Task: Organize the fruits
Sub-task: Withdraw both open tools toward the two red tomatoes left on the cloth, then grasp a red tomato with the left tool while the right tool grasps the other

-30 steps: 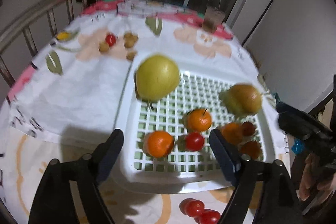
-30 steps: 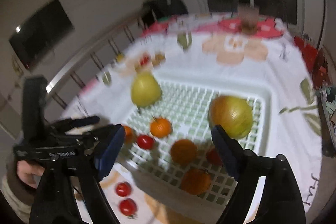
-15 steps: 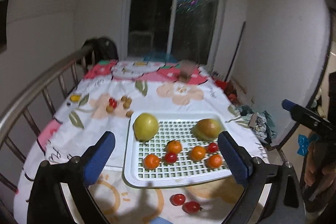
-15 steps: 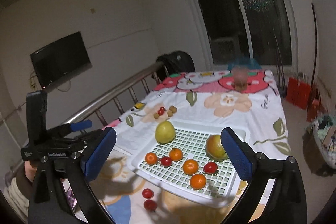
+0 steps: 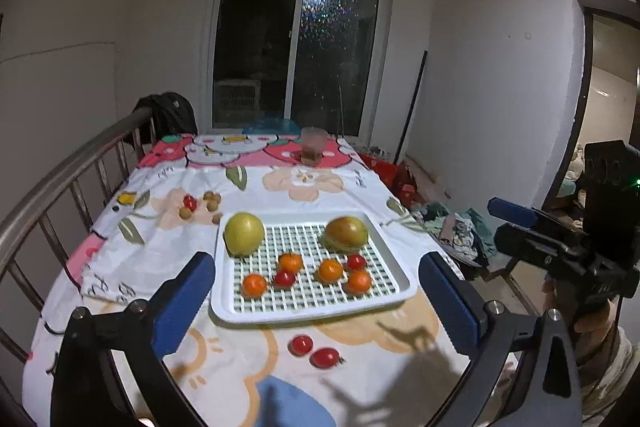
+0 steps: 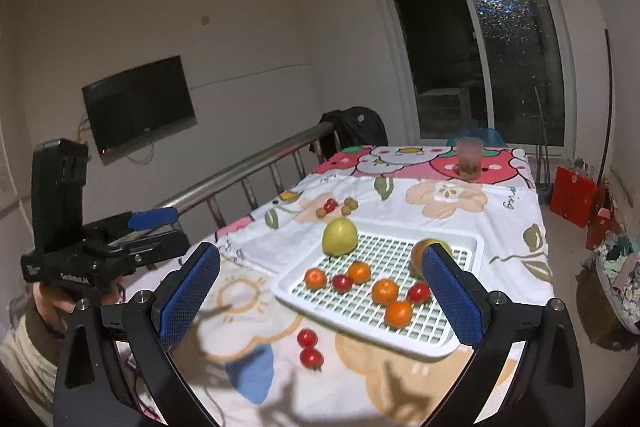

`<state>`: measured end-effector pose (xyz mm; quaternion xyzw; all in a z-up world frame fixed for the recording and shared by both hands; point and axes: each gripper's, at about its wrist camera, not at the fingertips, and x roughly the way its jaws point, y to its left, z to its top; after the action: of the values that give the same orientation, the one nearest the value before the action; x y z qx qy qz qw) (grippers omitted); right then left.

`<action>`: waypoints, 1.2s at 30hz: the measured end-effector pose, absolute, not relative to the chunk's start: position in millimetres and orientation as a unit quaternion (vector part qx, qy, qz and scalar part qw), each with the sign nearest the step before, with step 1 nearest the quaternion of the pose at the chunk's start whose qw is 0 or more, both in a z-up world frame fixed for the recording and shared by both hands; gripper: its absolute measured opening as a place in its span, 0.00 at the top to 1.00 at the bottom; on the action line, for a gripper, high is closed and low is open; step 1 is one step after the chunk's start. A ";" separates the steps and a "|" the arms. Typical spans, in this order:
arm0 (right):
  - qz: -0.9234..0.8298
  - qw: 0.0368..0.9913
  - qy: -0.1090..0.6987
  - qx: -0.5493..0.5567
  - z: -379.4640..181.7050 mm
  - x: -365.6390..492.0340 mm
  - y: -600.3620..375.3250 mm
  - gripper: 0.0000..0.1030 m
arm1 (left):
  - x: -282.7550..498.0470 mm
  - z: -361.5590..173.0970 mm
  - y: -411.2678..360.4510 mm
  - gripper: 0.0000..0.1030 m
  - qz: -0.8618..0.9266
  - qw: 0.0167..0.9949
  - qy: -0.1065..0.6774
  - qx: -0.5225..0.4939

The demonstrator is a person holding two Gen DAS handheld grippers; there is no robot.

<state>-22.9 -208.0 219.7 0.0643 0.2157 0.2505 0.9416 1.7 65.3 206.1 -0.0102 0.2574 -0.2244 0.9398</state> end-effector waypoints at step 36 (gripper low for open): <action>0.275 0.861 0.427 -0.033 50.4 12.3 -121.3 0.18 | 84.0 38.6 46.6 0.19 -0.178 0.832 0.523 -0.053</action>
<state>12.3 -121.3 50.4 -0.0328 0.4275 0.2749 0.8606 84.0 46.6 38.6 -0.0526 0.5232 -0.1778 0.8318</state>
